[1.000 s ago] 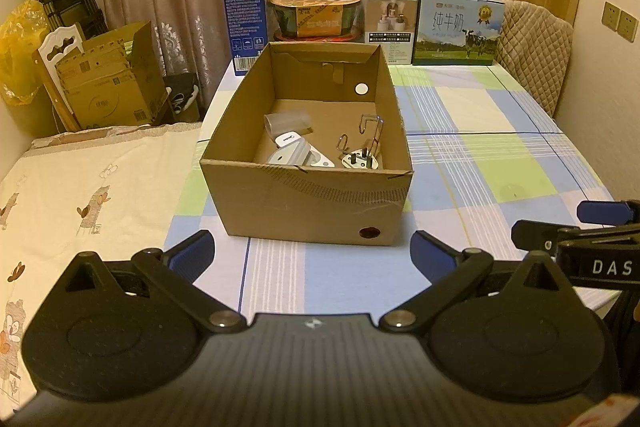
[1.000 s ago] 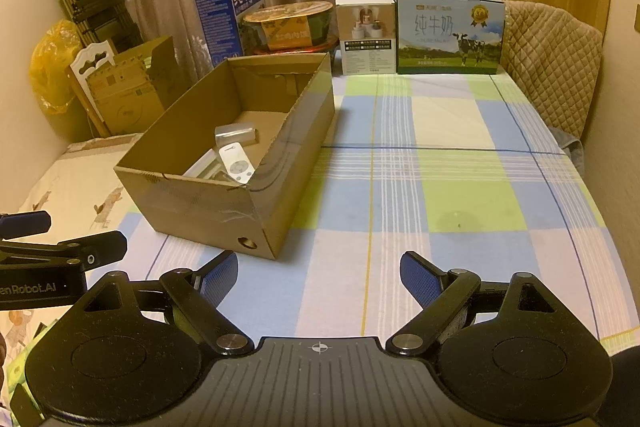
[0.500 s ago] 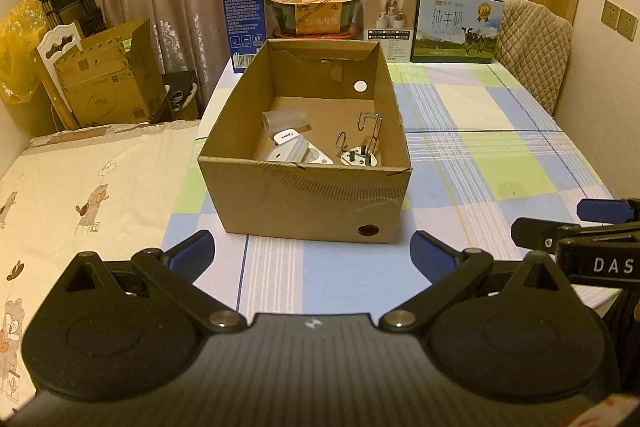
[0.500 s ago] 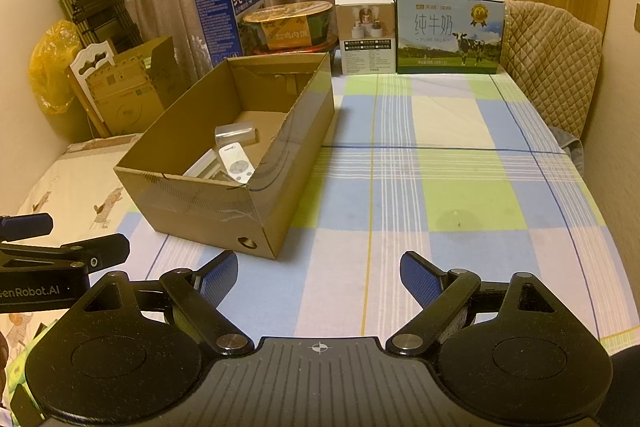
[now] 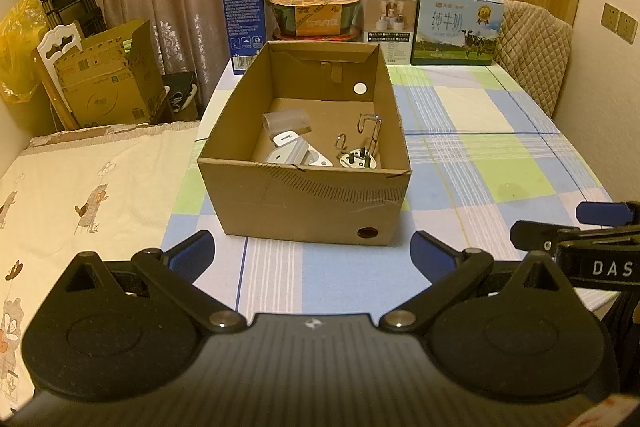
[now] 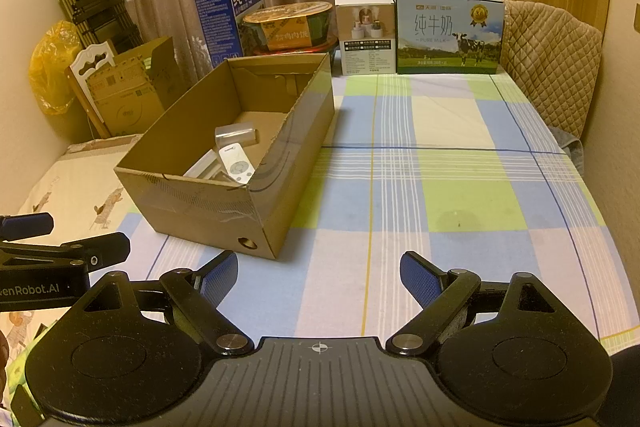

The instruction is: Organize rigid objects

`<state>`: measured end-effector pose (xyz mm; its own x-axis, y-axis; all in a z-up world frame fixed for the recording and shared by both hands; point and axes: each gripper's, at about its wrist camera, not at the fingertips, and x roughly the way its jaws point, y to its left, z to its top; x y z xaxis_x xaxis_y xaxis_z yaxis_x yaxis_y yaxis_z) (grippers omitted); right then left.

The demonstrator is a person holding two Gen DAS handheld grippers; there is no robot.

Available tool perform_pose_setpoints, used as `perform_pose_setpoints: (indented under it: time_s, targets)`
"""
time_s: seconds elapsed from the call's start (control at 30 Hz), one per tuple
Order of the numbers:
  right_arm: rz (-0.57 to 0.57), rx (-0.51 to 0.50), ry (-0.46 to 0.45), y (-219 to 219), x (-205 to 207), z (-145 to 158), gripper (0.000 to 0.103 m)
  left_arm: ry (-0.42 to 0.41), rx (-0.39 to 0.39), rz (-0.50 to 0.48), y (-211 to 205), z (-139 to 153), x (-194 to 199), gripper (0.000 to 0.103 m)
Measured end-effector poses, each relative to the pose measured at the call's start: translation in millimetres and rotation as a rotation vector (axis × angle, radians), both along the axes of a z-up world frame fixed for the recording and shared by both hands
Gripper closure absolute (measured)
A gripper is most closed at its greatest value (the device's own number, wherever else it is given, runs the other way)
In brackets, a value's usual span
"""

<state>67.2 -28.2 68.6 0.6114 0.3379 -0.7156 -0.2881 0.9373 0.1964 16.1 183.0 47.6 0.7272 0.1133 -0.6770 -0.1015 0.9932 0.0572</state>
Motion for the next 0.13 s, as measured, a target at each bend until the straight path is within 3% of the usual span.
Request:
perform_pose_setpoints:
  time_s: [0.13]
  targets:
    - [-0.001,0.001,0.001,-0.9,-0.1,0.1,0.018,-0.018,-0.01,0.005,0.8,0.9,-2.7,0.001]
